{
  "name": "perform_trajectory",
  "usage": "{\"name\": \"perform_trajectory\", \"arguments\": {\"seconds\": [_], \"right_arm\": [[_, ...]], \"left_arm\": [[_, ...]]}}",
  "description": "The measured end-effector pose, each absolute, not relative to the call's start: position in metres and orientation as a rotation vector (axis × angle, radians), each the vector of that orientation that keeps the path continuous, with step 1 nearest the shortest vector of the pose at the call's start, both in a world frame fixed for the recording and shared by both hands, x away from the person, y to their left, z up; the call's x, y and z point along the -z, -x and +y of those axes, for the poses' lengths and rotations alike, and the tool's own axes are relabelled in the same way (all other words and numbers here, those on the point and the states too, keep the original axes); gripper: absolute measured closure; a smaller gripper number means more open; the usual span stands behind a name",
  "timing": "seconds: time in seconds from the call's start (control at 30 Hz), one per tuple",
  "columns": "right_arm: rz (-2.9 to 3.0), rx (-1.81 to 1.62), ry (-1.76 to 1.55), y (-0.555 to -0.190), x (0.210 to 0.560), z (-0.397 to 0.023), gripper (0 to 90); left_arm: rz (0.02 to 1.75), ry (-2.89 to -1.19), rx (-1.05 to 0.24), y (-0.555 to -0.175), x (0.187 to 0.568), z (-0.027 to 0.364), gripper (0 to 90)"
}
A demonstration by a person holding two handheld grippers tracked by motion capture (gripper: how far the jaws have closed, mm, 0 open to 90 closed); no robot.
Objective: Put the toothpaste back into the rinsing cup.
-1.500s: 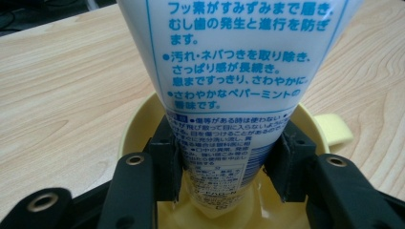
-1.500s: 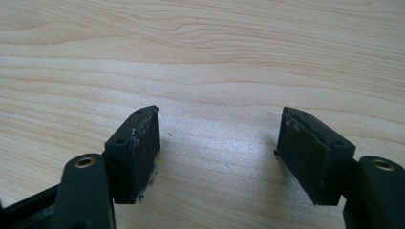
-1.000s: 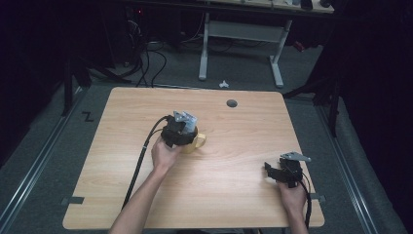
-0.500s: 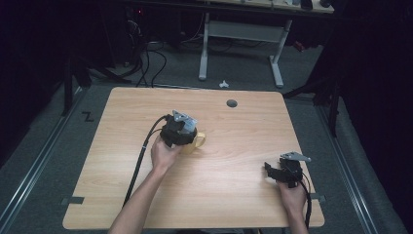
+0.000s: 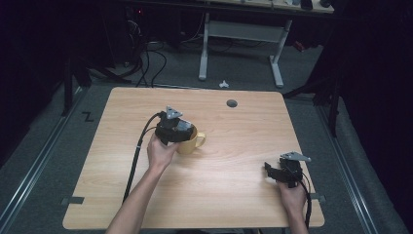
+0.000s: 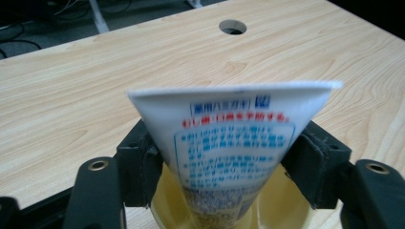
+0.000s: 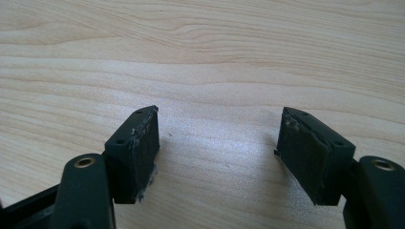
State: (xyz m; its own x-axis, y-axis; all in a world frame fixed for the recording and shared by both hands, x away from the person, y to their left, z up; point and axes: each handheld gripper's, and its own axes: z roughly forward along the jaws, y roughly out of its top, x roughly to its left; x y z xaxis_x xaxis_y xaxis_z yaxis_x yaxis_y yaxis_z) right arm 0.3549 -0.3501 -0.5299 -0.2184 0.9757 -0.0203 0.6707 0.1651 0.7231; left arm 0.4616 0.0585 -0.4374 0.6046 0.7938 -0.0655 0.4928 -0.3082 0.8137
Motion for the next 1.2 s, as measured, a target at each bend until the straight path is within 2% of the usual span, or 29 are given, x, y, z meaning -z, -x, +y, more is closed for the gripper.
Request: {"name": "perform_trajectory", "arguments": {"seconds": [0.7, 1.2], "right_arm": [[1.958, -0.819, -1.552, -0.355, 0.53, -0.35, 31.0], [1.958, -0.819, -1.552, -0.355, 0.53, -0.35, 31.0]], "left_arm": [[0.986, -1.938, -0.453, -0.449, 0.422, 0.065, 26.6], [0.991, -1.924, -0.437, -0.442, 0.414, 0.077, 25.9]]}}
